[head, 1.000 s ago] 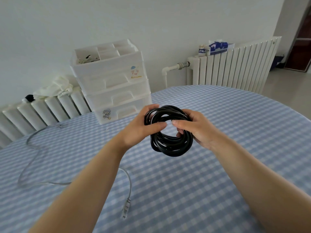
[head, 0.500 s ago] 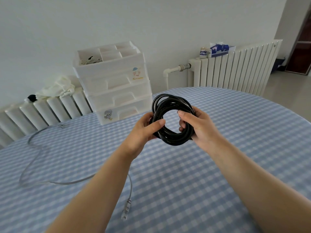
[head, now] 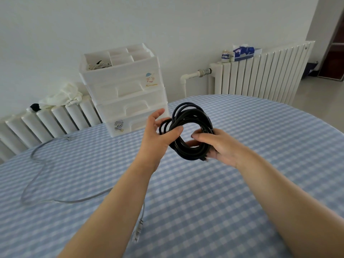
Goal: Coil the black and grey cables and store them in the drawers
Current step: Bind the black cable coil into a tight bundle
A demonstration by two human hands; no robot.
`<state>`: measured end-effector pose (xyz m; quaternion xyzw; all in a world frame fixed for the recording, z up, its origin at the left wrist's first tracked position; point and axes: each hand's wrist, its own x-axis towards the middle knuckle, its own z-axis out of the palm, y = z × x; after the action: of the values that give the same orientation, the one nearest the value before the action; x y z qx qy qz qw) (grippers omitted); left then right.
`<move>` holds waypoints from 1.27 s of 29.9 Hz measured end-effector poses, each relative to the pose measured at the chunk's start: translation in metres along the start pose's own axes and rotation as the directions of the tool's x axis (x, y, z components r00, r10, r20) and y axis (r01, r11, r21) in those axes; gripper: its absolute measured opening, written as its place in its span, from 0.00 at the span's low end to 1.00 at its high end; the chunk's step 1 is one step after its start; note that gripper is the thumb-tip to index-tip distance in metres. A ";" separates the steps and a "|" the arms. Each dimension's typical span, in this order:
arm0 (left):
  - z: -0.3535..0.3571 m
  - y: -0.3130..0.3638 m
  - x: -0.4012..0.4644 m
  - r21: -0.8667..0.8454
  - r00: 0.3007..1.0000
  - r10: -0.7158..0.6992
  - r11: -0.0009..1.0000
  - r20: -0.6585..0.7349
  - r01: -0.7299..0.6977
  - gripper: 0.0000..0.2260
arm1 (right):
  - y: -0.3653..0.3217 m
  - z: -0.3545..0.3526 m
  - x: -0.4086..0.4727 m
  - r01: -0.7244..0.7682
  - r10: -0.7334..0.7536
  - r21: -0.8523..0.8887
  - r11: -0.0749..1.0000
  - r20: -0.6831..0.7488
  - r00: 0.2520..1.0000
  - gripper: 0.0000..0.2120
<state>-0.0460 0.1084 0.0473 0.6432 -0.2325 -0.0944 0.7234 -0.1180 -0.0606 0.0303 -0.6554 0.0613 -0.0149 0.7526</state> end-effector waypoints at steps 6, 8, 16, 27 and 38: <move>0.017 0.000 -0.004 -0.104 0.997 -0.062 0.993 -0.036 0.058 0.43 | 0.004 0.009 0.003 0.106 -0.083 0.173 0.979 -0.134 0.988 0.02; 0.019 -0.006 -0.007 -0.080 0.996 -0.084 0.993 0.026 0.086 0.49 | 0.004 0.011 0.003 0.148 -0.115 0.213 0.966 -0.163 0.980 0.03; 0.024 -0.018 -0.020 -0.209 0.965 -0.137 0.960 0.222 0.184 0.15 | 0.006 0.021 0.001 0.240 -0.192 0.275 0.931 -0.190 0.963 0.08; -0.002 -0.005 -0.007 0.025 0.989 -0.124 0.992 -0.075 0.126 0.08 | 0.025 0.038 0.003 0.145 -0.127 0.089 0.985 -0.182 0.975 0.31; -0.016 0.007 -0.010 0.502 0.917 -0.326 0.847 0.228 0.177 0.06 | 0.000 0.007 -0.007 0.251 -0.162 -0.764 0.594 0.192 0.968 0.44</move>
<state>-0.0486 0.1277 0.0511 0.8021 -0.2696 -0.2280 0.4816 -0.1239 -0.0531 0.0316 -0.9197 -0.0533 -0.0402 0.3870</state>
